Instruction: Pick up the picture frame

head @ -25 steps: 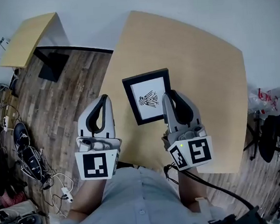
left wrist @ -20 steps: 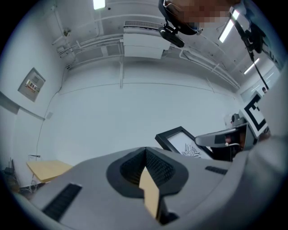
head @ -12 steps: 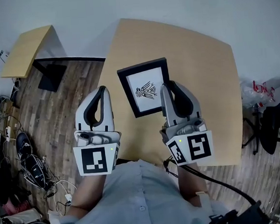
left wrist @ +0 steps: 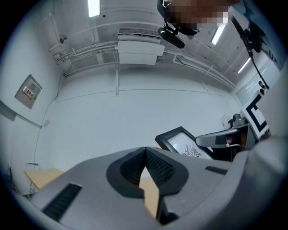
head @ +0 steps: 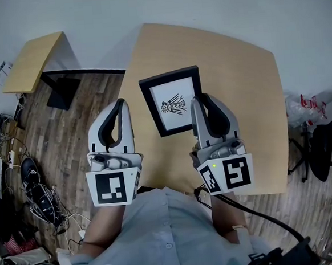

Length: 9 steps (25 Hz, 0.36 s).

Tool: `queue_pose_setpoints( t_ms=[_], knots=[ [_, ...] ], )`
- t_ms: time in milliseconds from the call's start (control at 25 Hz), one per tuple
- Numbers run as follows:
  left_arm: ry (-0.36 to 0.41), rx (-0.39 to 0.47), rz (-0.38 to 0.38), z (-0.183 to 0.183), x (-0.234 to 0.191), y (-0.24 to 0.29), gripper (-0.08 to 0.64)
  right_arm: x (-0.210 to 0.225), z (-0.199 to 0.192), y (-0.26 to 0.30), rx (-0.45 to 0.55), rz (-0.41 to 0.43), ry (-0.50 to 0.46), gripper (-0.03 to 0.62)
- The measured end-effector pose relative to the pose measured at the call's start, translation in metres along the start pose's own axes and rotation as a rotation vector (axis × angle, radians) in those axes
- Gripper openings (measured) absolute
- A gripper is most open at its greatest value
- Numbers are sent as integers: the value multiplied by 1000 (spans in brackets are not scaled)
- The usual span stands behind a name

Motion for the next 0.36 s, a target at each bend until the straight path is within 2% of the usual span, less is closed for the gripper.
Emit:
queue_pose_setpoints(
  t_ms=[200,360],
  knots=[
    [2,-3,1,-1,-3,1,2,0,0,2,-3,-1,-3,61],
    [33,13,-11,0,-2,2,2,1,1,1,-3,-1,-5,61]
  ],
)
Point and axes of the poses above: the fingertips, and each gripper's own axes: y forward along the fingers, x to its right, z out of its top, the point moved 10 cm from there along -y, backward along the fingers, and after that the axes turned 2 degrees about -y, right-handed, at the moved point
